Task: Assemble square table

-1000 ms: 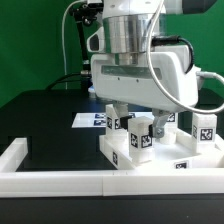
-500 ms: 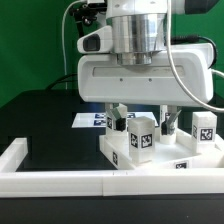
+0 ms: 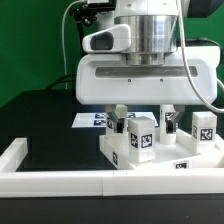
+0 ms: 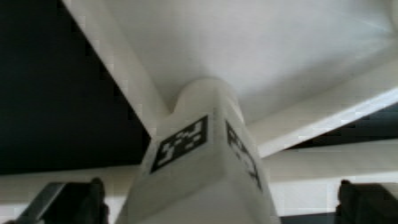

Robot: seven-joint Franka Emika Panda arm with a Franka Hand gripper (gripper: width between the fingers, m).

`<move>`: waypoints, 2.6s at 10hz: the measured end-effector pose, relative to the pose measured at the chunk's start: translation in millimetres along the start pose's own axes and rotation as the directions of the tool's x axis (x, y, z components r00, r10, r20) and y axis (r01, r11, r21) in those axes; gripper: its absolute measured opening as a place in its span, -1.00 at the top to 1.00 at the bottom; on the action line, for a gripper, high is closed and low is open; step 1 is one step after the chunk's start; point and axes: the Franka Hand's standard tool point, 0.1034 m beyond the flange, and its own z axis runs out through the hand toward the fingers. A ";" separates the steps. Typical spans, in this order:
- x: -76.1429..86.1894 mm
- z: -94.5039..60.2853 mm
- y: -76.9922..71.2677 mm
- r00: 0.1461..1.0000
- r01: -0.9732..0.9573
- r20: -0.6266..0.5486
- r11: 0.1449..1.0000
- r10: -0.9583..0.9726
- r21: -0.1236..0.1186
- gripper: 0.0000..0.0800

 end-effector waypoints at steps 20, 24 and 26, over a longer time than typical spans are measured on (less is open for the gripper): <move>-0.6 3.0 6.0 0.585 -0.810 0.000 0.585 0.811 0.038 0.27; -0.7 2.9 6.0 0.555 -0.831 0.000 0.555 0.832 0.036 0.14; -0.7 2.9 6.5 0.647 -0.762 -0.004 0.647 0.762 0.036 -0.53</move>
Offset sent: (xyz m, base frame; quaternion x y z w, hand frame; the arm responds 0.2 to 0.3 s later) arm 0.0000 0.0000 0.0000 0.0000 0.0000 -0.1938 0.9810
